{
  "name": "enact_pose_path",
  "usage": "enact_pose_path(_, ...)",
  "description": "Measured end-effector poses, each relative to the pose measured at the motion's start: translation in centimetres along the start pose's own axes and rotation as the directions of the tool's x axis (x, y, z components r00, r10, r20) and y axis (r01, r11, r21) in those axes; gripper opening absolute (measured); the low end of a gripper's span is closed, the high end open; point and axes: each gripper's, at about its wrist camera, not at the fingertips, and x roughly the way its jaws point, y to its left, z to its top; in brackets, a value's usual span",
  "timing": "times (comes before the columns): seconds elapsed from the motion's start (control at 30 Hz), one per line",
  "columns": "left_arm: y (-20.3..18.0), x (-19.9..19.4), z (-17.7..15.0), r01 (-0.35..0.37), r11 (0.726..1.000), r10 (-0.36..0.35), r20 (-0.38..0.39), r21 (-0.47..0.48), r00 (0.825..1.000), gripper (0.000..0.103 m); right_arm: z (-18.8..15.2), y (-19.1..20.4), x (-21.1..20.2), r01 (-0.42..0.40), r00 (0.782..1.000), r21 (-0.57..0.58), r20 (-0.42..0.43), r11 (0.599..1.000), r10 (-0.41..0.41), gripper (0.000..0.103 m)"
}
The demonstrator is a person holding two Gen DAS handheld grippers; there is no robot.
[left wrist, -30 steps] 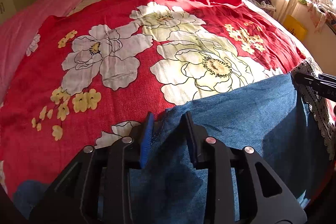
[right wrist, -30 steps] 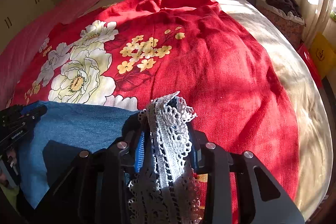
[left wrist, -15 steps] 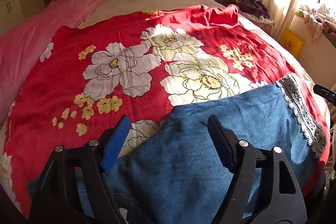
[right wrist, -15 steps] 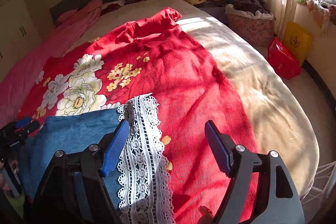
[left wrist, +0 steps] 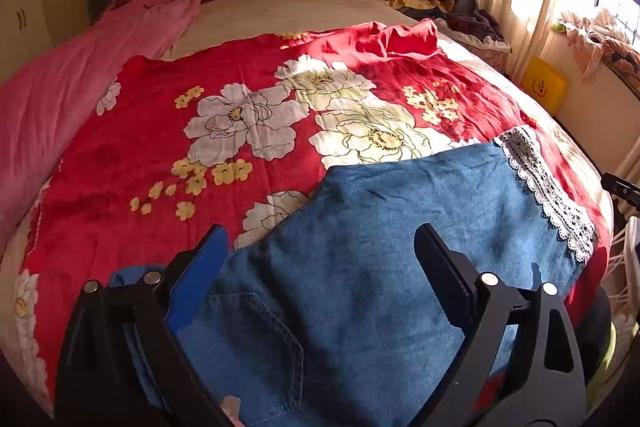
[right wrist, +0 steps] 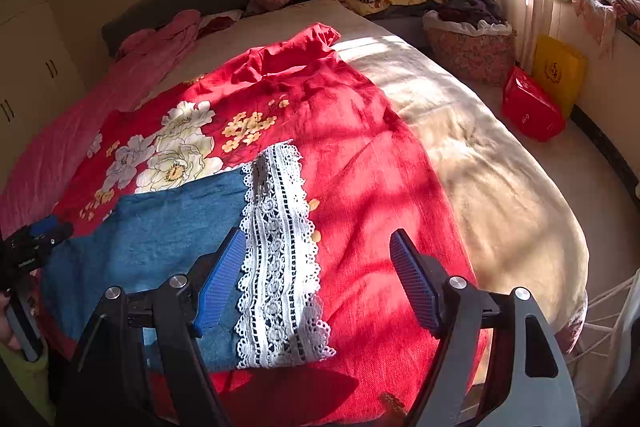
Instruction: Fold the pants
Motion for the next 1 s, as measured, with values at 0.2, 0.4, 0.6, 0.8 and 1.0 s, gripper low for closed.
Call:
enact_pose_path(0.2,0.9,-0.8,-2.7,-0.035,0.999,0.035,-0.027,0.01,0.999,0.089,-2.6,0.5,1.0,-0.043,0.997,0.006,-0.063,0.999,0.043,0.073)
enact_pose_path(0.4,3.7,-0.2,-4.6,-0.121,0.992,0.119,-0.076,-0.027,0.99,0.089,-3.2,1.7,2.4,-0.076,0.992,-0.009,-0.104,0.997,0.075,0.073)
enact_pose_path(0.6,7.5,2.9,-7.5,-0.26,0.966,0.253,-0.193,-0.011,0.948,0.089,-4.6,2.5,4.9,0.046,0.985,-0.101,-0.163,0.994,-0.062,0.062)
enact_pose_path(0.8,8.9,2.5,-8.4,-0.197,0.978,0.183,-0.183,-0.062,0.966,0.088,-5.0,3.0,5.2,0.091,0.98,-0.126,-0.165,0.988,-0.112,0.064)
enact_pose_path(1.0,8.4,0.5,-7.6,-0.159,0.983,0.146,-0.141,-0.087,0.979,0.089,-4.7,3.2,2.8,0.09,0.989,-0.099,-0.111,0.991,-0.1,0.069)
